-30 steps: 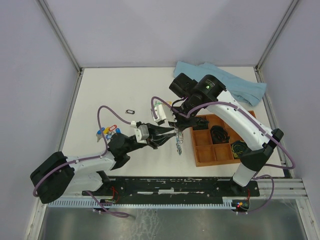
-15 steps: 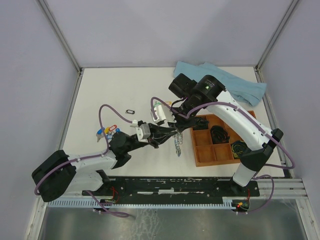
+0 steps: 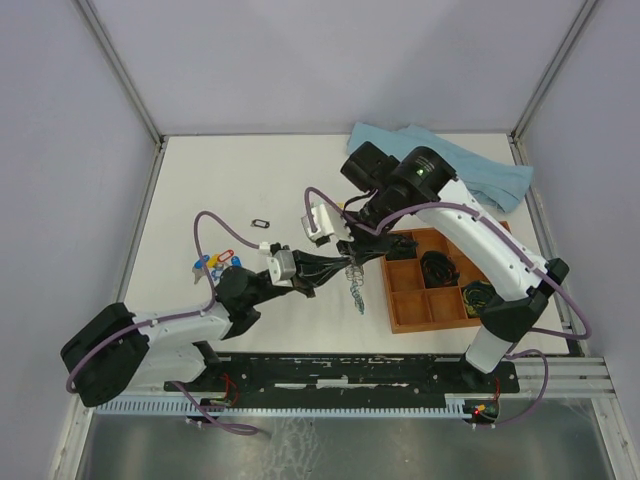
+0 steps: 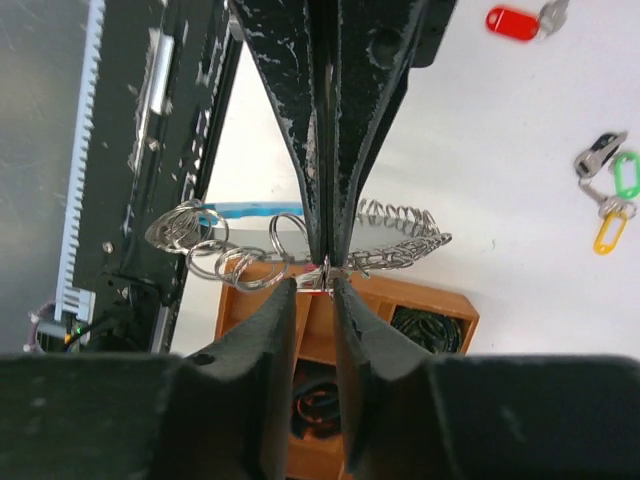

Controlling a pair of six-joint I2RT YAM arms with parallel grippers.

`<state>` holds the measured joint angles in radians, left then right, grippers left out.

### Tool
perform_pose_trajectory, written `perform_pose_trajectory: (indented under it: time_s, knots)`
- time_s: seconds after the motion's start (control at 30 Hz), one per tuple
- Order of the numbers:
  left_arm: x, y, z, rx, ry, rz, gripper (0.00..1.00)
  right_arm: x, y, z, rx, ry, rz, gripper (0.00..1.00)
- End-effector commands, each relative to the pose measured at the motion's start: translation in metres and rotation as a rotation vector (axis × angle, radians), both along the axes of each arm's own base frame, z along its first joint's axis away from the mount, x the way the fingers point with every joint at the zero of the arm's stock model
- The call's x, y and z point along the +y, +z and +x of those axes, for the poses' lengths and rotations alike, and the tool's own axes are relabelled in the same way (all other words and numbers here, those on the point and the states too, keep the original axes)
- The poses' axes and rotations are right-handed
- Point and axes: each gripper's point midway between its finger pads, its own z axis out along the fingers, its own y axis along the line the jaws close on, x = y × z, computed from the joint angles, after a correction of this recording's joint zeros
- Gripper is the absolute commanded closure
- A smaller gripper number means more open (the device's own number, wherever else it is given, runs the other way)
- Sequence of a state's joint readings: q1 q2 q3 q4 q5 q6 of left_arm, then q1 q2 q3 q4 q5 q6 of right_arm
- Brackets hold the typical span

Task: Remove the keys from the keyring
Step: Remove the key from the keyring.

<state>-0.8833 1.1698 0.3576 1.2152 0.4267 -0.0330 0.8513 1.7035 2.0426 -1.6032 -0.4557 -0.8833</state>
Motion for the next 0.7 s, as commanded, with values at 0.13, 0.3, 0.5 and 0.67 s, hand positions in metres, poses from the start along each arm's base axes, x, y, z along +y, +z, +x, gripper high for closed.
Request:
perform_pose_trajectory:
  time_s: [0.13,0.3,0.5,0.67]
  knots:
    - [0.046,0.068,-0.014,-0.076,0.065,-0.341,0.97,-0.015,0.061,-0.024,0.188,-0.053,0.233,0.56]
    - [0.062,0.093,-0.020,-0.101,0.069,-0.464,0.97,-0.011,0.083,-0.016,0.242,-0.106,0.376,0.53]
    - [0.075,0.130,-0.025,-0.124,0.060,-0.571,0.97,0.004,0.117,-0.009,0.283,-0.136,0.565,0.50]
    - [0.092,0.162,-0.027,-0.138,0.084,-0.673,0.97,0.022,0.154,-0.008,0.288,-0.079,0.783,0.49]
